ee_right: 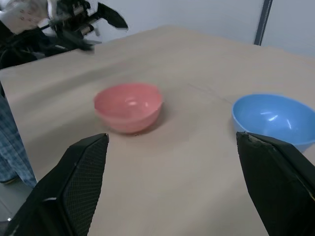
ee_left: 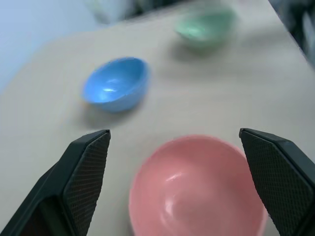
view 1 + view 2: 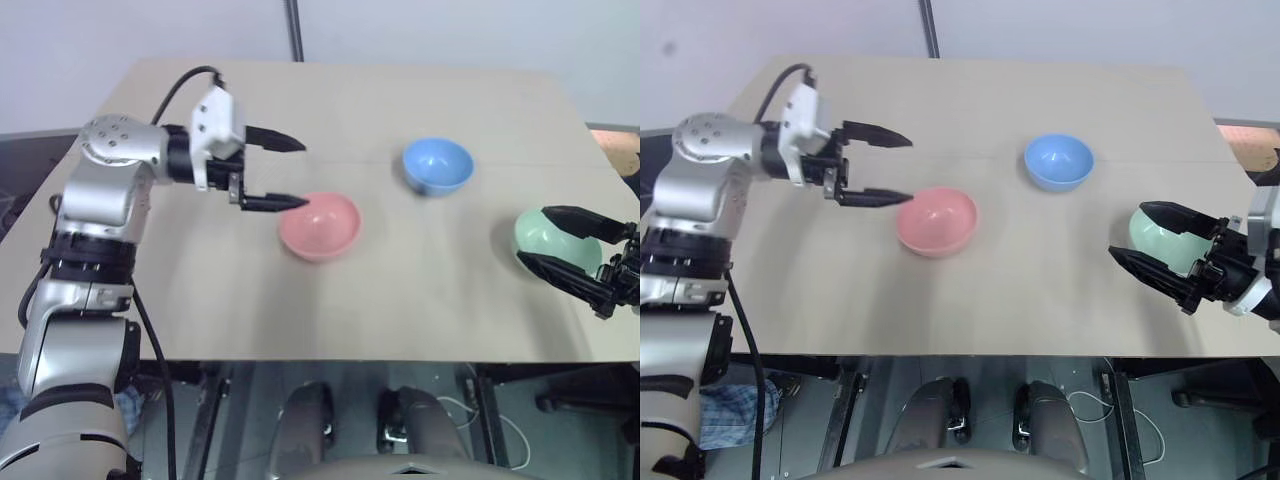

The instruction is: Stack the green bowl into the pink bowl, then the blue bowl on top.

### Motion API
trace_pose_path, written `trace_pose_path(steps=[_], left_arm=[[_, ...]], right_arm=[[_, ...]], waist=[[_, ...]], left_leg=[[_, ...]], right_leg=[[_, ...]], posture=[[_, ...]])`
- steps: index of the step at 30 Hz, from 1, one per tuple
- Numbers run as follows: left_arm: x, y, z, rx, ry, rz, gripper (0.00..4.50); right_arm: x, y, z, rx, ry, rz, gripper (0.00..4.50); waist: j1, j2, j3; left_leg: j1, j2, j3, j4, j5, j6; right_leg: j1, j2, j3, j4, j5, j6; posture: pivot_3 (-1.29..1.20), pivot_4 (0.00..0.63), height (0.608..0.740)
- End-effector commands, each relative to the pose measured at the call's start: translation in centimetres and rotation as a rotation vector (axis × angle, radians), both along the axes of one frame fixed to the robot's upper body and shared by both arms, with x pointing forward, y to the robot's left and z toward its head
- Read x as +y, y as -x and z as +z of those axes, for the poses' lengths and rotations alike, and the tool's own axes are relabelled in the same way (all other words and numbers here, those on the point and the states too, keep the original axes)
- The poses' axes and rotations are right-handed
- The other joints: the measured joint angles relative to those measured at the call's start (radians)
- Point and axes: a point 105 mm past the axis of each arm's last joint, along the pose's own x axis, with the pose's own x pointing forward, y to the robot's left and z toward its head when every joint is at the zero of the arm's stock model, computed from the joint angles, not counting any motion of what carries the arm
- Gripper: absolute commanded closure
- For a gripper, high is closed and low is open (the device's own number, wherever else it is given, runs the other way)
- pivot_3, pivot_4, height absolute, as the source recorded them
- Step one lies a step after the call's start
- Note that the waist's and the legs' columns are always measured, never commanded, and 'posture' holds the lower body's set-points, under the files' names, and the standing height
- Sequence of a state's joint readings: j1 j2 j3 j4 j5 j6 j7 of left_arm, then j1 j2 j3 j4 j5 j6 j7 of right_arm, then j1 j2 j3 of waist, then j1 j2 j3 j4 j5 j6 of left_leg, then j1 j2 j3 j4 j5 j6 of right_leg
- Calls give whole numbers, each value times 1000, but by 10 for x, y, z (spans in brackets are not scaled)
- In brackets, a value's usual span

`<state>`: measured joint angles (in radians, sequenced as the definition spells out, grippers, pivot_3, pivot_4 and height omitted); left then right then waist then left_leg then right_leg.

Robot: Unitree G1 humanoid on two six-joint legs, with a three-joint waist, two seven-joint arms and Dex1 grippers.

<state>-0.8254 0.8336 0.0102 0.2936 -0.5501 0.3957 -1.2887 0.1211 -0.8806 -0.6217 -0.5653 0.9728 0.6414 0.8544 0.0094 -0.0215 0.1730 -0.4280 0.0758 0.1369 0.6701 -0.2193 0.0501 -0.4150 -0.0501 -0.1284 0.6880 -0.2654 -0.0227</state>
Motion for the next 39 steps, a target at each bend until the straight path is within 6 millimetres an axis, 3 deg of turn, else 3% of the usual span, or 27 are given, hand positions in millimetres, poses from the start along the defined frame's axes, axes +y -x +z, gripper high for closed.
trace_pose_path(steps=[1, 4, 7, 14, 25, 31, 34, 39], left_arm=[[36, 12, 26, 81, 256, 90, 64], [61, 30, 27, 114, 324, 119, 64], [72, 51, 26, 147, 307, 88, 64], [69, 80, 12, 189, 176, -57, 64], [66, 82, -20, 166, -75, -121, 64], [66, 81, -28, 170, -121, -140, 64], [65, 79, -29, 168, -126, -149, 0], [63, 78, -31, 168, -134, -160, 0]], right_arm=[[-5, -6, 8, -45, 30, -43, 0], [-9, -9, 5, -35, 37, -57, 0], [-19, -18, -8, 18, 97, -120, 0], [-53, -51, -48, 220, 320, -347, 0], [-75, -52, -82, 436, 580, -475, 0], [-84, -49, -89, 443, 765, -500, 0], [-81, -48, -94, 437, 803, -475, 765], [-78, -49, -94, 427, 804, -454, 2568]], waist=[[1, 0, 0], [-1, 0, 0], [1, 0, 0], [5, 0, 0], [4, 1, 0], [3, 1, 0], [3, 2, 0], [4, 2, 0]], left_leg=[[0, 0, 0, 0, 0, 0], [1, 0, 1, 0, 0, 0], [1, 0, 1, 0, 0, 0], [1, -1, 0, 1, -2, 4], [-2, -1, 1, -1, -2, 4], [-3, -1, 1, -1, -3, 4], [-3, -1, 1, -1, -3, 4], [-4, -1, 2, -1, -3, 4]], right_leg=[[0, 0, 0, 1, 0, 0], [0, -1, 0, 1, 0, 0], [0, -1, 0, 1, 0, 0], [0, -5, -2, 2, 0, 0], [-4, -4, -2, 4, -1, -1], [-6, -4, -1, 4, -1, -2], [-6, -4, -1, 4, -1, -1], [-7, -4, -1, 4, -1, -1]], posture=[[0, 150, 740], [0, 150, 740], [0, 150, 740], [0, 150, 740], [0, 150, 740], [0, 150, 740], [0, 150, 740], [0, 150, 740]])
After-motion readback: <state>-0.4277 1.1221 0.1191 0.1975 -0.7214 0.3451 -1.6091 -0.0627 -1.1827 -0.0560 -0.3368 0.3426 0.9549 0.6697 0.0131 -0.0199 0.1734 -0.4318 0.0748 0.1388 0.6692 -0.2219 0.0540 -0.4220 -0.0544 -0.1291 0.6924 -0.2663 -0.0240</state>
